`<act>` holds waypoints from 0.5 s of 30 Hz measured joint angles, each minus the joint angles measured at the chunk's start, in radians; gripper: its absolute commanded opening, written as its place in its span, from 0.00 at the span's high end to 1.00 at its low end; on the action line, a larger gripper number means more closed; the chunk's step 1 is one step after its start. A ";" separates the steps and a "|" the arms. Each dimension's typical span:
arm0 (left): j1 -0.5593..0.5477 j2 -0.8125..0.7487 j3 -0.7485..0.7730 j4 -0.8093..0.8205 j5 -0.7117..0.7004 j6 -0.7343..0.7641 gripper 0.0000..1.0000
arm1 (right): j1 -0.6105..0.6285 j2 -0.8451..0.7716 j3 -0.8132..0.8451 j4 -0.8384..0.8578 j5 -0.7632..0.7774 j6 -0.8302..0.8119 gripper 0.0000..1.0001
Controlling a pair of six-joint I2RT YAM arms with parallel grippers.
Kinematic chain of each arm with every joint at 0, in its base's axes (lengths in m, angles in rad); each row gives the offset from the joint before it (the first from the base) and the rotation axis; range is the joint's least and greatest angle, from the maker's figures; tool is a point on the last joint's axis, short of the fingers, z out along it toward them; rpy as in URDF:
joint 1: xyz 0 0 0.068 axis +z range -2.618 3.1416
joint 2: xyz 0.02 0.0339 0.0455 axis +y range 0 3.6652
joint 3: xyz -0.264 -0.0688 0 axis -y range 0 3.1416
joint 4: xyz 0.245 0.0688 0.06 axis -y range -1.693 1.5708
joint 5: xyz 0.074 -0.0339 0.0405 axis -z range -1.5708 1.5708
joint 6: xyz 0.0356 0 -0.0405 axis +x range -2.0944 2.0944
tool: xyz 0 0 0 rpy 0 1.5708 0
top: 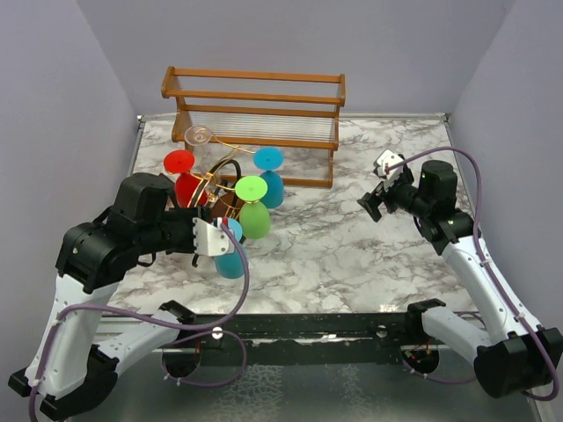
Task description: Place the wine glass upside down on the wine glass rack
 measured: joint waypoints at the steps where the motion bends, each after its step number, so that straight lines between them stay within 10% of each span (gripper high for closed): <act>1: 0.000 0.001 0.014 0.004 -0.004 -0.011 0.60 | 0.000 0.000 0.000 0.000 0.000 0.000 0.08; 5: 0.000 -0.011 0.045 0.091 -0.066 -0.106 0.58 | 0.000 0.004 0.005 -0.001 0.034 0.025 0.07; 11: 0.008 -0.036 -0.051 0.443 -0.348 -0.335 0.07 | 0.000 0.017 0.051 0.018 0.251 0.100 0.00; 15: 0.029 0.005 -0.125 0.689 -0.592 -0.457 0.01 | 0.000 0.043 0.093 0.054 0.388 0.131 0.00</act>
